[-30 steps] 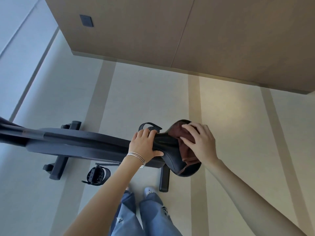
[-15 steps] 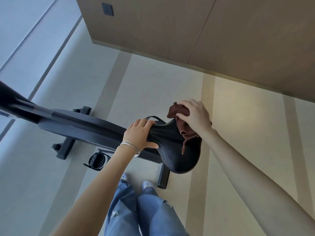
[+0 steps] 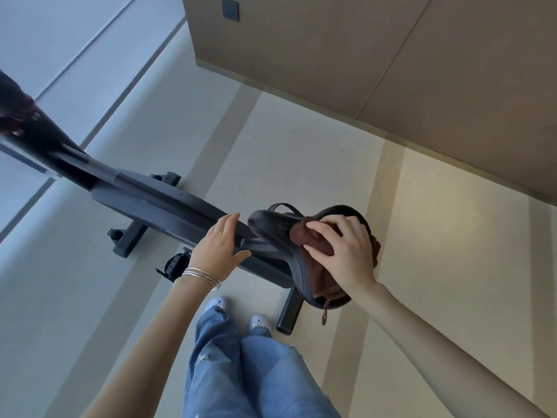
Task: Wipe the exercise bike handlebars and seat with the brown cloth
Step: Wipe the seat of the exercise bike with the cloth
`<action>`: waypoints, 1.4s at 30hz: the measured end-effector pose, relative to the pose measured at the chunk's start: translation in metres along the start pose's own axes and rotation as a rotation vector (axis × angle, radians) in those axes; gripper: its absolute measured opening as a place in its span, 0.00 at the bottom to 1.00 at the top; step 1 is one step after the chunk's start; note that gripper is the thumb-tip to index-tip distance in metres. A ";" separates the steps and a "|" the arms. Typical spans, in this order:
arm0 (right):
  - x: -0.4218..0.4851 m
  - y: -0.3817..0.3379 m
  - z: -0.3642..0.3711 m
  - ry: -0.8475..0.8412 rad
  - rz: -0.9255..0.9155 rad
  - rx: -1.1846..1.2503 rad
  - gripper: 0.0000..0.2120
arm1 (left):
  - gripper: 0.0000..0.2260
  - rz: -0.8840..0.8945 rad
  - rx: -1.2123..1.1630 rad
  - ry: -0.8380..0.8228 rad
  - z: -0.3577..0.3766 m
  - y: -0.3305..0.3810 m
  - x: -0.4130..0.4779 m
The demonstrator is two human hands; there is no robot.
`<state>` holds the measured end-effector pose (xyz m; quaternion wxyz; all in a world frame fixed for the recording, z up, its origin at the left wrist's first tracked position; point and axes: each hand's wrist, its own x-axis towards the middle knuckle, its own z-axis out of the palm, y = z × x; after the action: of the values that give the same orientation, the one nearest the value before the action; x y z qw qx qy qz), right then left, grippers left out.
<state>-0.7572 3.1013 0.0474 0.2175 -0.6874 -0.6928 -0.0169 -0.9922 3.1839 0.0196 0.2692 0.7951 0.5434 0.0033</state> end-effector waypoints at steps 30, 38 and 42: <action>-0.084 0.004 -0.024 0.021 -0.117 -0.007 0.14 | 0.34 0.247 0.047 0.013 -0.001 0.051 0.009; -0.059 0.039 -0.032 0.103 0.362 0.151 0.18 | 0.32 0.311 0.138 -0.030 -0.001 0.067 0.027; -0.069 0.014 -0.022 0.188 0.452 0.172 0.17 | 0.31 0.299 0.110 0.002 -0.001 0.066 0.027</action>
<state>-0.7400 3.0297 0.0407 0.3367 -0.7992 -0.4971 0.0273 -0.9247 3.1906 0.0412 0.2212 0.8807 0.4185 0.0144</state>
